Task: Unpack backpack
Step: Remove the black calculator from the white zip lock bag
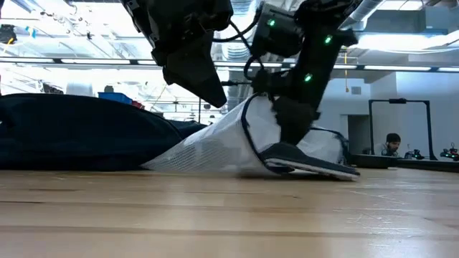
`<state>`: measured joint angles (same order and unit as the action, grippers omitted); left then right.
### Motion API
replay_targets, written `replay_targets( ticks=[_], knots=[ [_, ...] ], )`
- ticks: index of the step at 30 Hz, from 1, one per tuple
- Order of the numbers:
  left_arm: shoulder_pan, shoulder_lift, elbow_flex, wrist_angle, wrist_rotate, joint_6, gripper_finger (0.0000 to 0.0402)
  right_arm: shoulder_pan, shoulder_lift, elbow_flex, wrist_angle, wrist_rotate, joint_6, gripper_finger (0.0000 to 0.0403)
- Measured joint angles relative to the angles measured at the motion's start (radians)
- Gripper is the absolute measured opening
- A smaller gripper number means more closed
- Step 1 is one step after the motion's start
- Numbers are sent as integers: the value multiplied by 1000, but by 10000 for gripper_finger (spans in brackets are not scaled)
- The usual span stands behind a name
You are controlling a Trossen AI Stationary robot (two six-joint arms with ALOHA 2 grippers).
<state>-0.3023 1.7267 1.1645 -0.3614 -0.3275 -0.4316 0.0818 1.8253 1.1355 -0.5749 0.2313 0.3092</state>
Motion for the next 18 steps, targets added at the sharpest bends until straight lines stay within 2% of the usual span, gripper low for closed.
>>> replay_targets(
  ticks=[5,8,14,18],
  knots=[
    [0,0,0,0,0,5,45,48,-41,0,-51,-209,-36,1],
    [0,0,0,-6,0,5,45,87,-57,0,-76,-286,-66,1],
    [1,0,1,-18,-2,1,45,125,-130,-1,-163,-308,-53,0],
    [1,0,1,-19,-3,0,45,129,-173,0,-35,-308,-61,0]
  ],
)
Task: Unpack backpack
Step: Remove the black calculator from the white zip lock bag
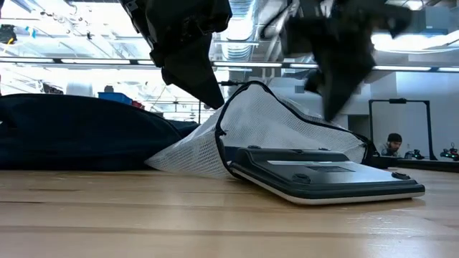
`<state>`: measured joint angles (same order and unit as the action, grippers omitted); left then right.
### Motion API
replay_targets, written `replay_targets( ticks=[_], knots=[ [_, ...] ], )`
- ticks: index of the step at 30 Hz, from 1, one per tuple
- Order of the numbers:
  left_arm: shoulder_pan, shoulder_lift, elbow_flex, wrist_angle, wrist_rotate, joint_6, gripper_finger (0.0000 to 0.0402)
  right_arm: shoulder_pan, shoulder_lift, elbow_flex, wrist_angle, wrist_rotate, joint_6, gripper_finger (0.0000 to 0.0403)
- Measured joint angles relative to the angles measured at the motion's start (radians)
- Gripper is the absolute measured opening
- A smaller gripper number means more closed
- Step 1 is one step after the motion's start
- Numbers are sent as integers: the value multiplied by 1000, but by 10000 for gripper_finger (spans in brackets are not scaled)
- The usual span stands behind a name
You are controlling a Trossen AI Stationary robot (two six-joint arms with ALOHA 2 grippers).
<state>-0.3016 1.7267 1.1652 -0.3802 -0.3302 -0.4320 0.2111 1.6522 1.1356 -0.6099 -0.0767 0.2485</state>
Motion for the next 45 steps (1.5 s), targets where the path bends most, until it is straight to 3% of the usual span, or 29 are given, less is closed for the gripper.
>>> replay_targets(
  ticks=[5,11,19,29,37,45],
  knots=[
    [-6,0,0,-11,0,-5,45,-1,13,0,116,0,-24,0],
    [-34,-28,0,-50,-17,-33,45,-2,68,0,126,-2,-74,0],
    [-111,-100,0,-52,-222,2,45,5,104,0,159,-11,-82,0],
    [-152,-126,-76,161,-233,85,45,18,104,-2,264,-14,-84,0],
    [-191,-126,-77,170,-235,79,45,52,103,-149,436,-14,9,0],
    [-203,-126,-77,152,-233,68,45,119,72,-185,366,-34,102,0]
  ],
)
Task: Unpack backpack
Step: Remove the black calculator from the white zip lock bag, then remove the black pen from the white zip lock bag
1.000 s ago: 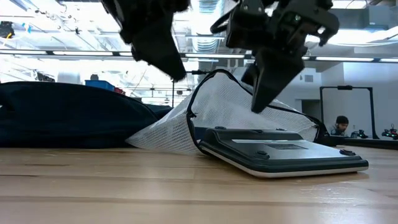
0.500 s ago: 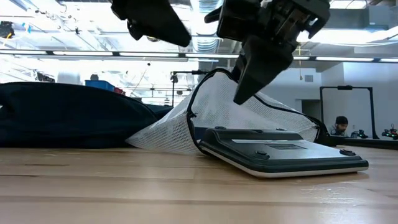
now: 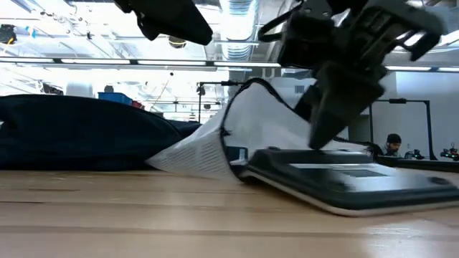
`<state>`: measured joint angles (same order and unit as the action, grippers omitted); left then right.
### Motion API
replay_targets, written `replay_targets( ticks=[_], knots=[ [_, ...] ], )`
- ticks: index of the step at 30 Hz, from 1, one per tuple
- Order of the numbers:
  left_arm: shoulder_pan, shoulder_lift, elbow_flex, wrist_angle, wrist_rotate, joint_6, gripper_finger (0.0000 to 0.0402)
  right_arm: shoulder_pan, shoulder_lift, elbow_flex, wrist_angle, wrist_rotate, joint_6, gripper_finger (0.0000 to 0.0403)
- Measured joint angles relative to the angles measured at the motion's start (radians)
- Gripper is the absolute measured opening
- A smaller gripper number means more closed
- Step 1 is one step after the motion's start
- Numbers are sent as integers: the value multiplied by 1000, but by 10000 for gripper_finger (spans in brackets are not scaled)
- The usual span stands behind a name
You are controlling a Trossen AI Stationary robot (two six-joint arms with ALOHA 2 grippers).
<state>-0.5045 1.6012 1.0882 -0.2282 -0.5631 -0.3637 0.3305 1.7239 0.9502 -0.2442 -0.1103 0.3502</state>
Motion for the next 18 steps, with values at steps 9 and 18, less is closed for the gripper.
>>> replay_targets(
  ticks=[9,18],
  knots=[
    [34,0,0,-26,10,-4,45,63,-181,-7,-248,-1,94,0],
    [62,1,0,-29,43,0,45,44,-343,-4,-320,182,124,0]
  ],
)
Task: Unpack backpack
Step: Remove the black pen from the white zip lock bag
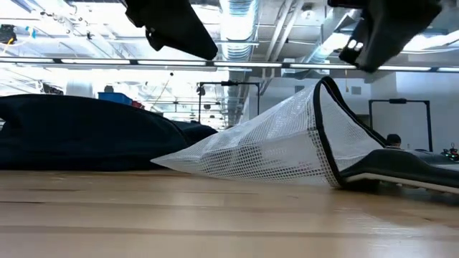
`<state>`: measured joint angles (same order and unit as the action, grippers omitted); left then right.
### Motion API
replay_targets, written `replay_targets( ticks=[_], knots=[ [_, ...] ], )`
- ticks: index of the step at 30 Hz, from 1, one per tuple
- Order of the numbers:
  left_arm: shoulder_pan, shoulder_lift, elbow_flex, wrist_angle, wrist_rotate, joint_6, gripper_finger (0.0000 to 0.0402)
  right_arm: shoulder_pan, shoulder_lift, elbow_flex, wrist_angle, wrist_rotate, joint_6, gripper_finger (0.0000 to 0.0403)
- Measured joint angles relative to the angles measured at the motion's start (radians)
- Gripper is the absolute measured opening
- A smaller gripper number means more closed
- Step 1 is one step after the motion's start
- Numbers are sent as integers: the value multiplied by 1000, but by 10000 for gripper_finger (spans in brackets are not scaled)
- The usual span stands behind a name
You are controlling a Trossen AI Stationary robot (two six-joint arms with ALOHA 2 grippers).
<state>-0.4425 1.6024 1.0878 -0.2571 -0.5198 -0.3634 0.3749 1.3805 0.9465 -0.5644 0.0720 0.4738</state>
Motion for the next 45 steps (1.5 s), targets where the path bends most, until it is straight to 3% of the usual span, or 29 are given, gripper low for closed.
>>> replay_targets(
  ticks=[5,10,16,21,30,37,41,45],
  knots=[
    [10,0,0,-24,1,4,45,-18,69,-1,22,-6,-43,0],
    [25,0,0,-25,30,34,45,-72,174,-1,304,-39,-198,0],
    [33,0,0,-23,63,109,45,-258,237,0,557,-39,-261,0],
    [33,0,0,-23,63,99,45,-347,193,0,430,-49,-170,0],
    [33,3,0,4,50,63,45,-266,17,0,126,-58,-60,0],
    [29,-30,-9,280,72,225,45,-176,-125,0,169,-4,-61,0],
    [48,-90,-125,466,183,263,45,-148,-189,0,195,45,-81,0],
    [64,-183,-276,623,197,229,45,-128,-224,0,204,47,-91,0]
  ],
)
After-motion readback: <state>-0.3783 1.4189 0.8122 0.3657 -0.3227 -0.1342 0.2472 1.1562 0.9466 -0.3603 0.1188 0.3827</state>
